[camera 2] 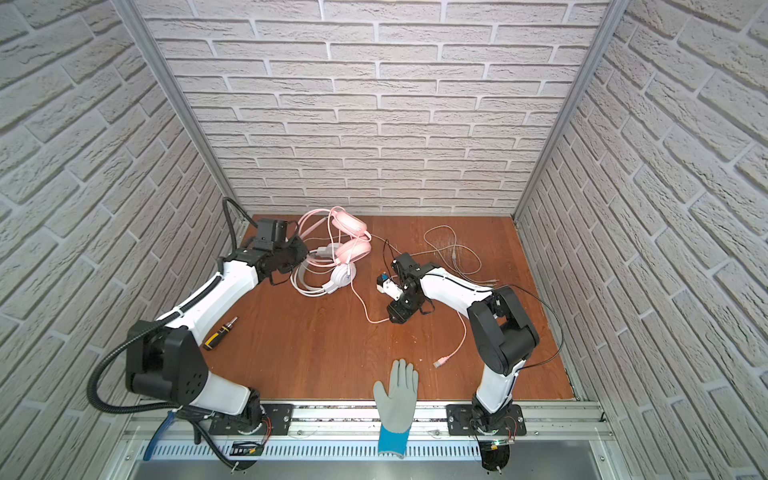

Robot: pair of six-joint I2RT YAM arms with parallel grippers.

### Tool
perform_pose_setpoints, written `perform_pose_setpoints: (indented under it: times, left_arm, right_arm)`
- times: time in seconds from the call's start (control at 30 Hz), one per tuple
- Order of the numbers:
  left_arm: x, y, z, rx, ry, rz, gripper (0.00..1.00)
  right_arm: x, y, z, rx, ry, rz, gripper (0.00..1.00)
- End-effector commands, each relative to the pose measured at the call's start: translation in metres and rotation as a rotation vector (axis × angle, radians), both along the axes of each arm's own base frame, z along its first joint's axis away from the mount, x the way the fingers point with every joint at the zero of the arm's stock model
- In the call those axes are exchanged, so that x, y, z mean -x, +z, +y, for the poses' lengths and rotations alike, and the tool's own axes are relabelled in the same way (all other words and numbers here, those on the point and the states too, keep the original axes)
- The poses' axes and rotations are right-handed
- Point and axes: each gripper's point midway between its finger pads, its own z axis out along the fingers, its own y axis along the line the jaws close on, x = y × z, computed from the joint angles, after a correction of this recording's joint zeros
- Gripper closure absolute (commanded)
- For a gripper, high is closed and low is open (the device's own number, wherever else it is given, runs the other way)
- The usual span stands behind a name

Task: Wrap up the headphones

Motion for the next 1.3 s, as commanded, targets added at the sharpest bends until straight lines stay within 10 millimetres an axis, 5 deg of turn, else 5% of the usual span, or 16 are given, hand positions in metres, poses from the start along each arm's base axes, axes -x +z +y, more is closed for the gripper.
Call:
perform_pose_setpoints:
  times: [0.0,0.6,1.27]
  left_arm:
    - [-0.019,0.037,-0.010,0.076,-0.008,-0.135,1.00]
    - [-0.014,0.036,-0.008,0.065,-0.003,-0.124,1.00]
    - [-0.019,0.035,-0.007,0.059,0.004,-0.123,1.00]
  right_arm:
    - [-0.007,0.010,-0.002,0.054,0.109,-0.089,0.43]
    - [-0.017,-0.026,0.035,0.070,0.257,-0.106,0.41]
    - [0.019,-0.033,0.028,0.130,0.325,-0.069,0.85]
